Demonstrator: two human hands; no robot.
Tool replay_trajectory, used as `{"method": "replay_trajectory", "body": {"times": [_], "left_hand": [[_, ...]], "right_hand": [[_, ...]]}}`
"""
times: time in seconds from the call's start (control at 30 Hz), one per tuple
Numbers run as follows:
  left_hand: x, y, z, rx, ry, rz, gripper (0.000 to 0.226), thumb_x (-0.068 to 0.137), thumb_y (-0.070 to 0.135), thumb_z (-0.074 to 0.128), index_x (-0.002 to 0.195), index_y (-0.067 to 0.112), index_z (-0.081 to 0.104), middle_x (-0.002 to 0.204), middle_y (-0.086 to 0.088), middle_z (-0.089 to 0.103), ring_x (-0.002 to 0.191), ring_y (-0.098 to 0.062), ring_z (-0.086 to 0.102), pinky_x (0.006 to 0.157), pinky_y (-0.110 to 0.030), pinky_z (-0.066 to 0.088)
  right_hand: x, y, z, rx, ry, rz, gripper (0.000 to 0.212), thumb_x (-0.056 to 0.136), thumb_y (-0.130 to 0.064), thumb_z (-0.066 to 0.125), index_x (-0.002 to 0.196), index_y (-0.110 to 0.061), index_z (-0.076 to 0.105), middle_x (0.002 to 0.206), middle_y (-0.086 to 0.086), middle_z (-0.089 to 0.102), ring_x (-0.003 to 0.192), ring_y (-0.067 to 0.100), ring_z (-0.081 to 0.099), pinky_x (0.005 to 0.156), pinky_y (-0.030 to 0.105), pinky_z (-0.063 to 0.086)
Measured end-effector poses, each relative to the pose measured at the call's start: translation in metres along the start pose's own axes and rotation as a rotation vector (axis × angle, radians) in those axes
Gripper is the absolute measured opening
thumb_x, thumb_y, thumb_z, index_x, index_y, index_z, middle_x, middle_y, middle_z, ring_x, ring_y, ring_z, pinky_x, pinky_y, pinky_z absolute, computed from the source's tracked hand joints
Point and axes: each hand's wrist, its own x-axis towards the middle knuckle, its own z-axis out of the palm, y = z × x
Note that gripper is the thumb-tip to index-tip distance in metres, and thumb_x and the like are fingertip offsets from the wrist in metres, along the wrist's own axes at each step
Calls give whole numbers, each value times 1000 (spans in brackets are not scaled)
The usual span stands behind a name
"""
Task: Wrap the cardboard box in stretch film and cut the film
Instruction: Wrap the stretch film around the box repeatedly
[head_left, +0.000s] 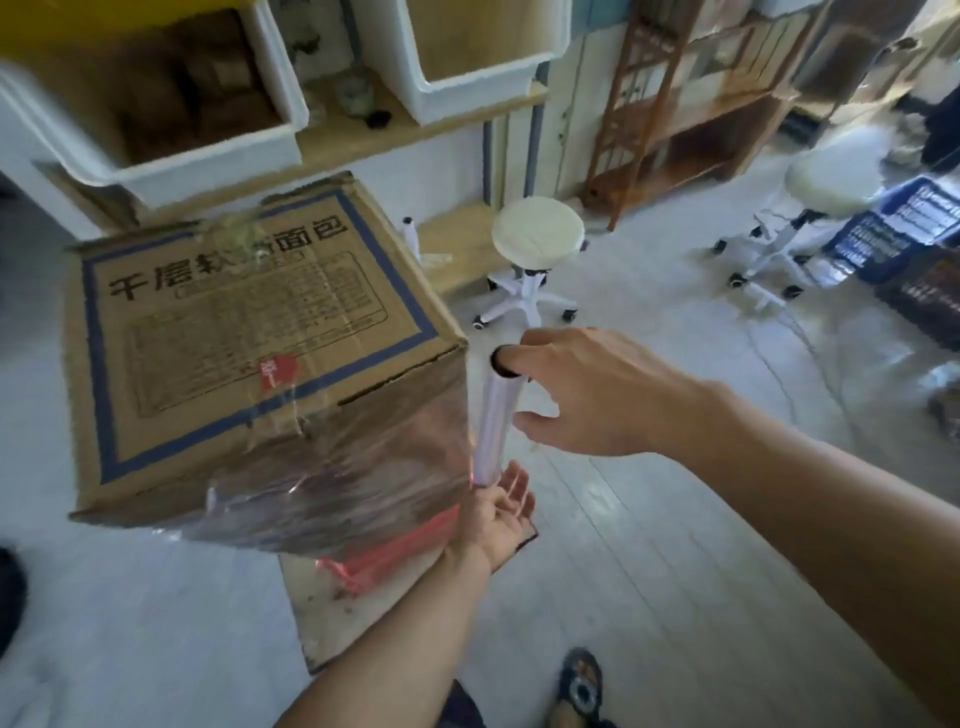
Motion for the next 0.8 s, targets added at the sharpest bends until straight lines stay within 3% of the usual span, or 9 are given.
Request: {"method": "replay_trajectory", "body": {"times": [0.1,0.2,0.33,0.47,0.57,0.67,0.8], "left_hand": [[3,-7,17,-85,38,85,48,82,-18,18,97,5,57,102,-5,64,92,-16,61,77,-30,46],[10,-10,23,-159,55,131,50,82,-19,20,107,5,55,104,-5,66,96,-18,62,77,-32,47],[31,-9,30,-225,59,189,54,84,-17,24,121,7,55,106,-4,68,100,-17,63,77,-33,47],[55,-3,45,-293,42,255,55,69,-18,37,110,9,60,107,-7,70,101,-20,67,78,-38,49],[61,3,56,-377,29,298,57,60,-16,40,106,10,61,101,-6,72,104,-20,66,79,-38,50],[67,9,67,-433,74,340,58,65,-20,34,107,9,60,94,-6,73,106,-22,64,79,-39,50],[78,16,86,-497,101,399,61,78,-21,24,119,8,57,106,-8,69,110,-23,61,80,-39,50]], "right_hand": [[7,19,-4,0,-24,-114,26,87,-38,54,110,-33,44,85,-9,47,71,21,48,53,33,36],[19,36,-8,17,-58,-206,29,87,-34,54,113,-34,42,83,-12,40,69,19,46,51,30,30],[45,58,-10,-3,-120,-310,39,88,-36,53,126,-35,40,84,-14,34,75,19,49,55,33,40],[78,76,-16,0,-169,-393,44,88,-34,54,129,-37,39,92,-15,39,87,23,59,68,40,51],[102,85,-19,-10,-193,-476,44,88,-32,54,129,-38,39,94,-13,45,81,20,56,64,37,50],[125,91,-20,-11,-220,-579,45,86,-30,56,128,-37,41,101,-10,53,82,18,56,55,30,39],[156,99,-21,1,-254,-700,48,83,-27,57,128,-37,45,104,-6,55,89,22,59,68,39,51]]}}
